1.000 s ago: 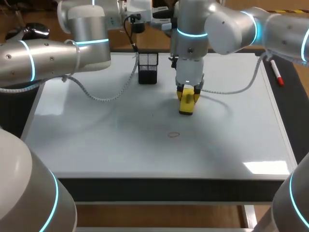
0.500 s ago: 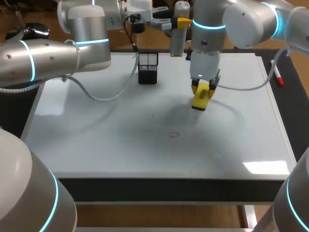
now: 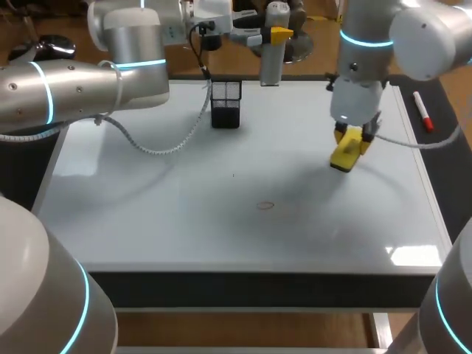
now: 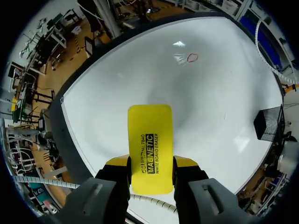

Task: Pick up the inspection probe, press it on each red-marked spot on the whiteboard one by one, put down the probe, pick up the eraser, and wipe off all the red marks.

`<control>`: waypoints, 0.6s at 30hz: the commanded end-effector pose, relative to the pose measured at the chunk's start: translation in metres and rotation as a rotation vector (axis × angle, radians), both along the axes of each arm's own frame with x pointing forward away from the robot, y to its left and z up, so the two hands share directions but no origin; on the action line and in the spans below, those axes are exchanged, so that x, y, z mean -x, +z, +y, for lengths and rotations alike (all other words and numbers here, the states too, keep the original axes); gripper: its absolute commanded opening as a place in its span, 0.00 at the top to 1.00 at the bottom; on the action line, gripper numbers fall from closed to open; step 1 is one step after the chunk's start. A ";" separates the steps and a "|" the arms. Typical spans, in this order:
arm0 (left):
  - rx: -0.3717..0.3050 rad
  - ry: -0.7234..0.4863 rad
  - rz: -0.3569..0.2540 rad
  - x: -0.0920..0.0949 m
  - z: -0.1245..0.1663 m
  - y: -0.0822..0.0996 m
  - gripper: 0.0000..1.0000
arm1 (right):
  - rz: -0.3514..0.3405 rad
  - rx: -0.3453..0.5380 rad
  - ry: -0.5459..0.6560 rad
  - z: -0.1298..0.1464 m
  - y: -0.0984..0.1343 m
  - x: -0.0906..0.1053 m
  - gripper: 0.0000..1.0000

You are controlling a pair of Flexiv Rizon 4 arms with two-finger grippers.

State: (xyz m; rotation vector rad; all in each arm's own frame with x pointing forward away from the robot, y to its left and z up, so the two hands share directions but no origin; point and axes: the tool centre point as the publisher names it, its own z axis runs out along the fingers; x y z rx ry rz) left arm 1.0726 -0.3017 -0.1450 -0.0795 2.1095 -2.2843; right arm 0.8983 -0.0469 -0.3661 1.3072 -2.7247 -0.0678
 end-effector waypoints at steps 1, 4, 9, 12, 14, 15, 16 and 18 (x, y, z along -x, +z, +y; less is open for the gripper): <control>-0.001 -0.003 0.001 -0.001 0.000 0.001 1.00 | -0.032 -0.028 -0.025 -0.035 0.008 0.022 1.00; -0.001 -0.003 0.001 -0.001 0.000 0.001 1.00 | -0.033 -0.024 -0.046 -0.048 0.007 0.024 1.00; -0.001 -0.003 0.001 -0.001 0.000 0.001 1.00 | -0.030 -0.028 -0.072 -0.064 0.005 0.027 1.00; -0.001 -0.003 0.001 -0.001 0.000 0.001 1.00 | -0.031 -0.031 -0.082 -0.071 0.004 0.029 1.00; -0.001 -0.003 0.001 -0.001 0.000 0.001 1.00 | -0.031 -0.033 -0.086 -0.074 0.004 0.030 1.00; -0.001 -0.003 0.001 -0.001 0.000 0.001 1.00 | -0.031 -0.034 -0.088 -0.075 0.003 0.031 1.00; -0.001 -0.003 0.001 -0.001 0.000 0.001 1.00 | -0.031 -0.036 -0.090 -0.076 0.003 0.032 1.00; -0.001 -0.003 0.001 -0.001 0.000 0.001 1.00 | -0.033 -0.042 -0.093 -0.078 0.003 0.032 1.00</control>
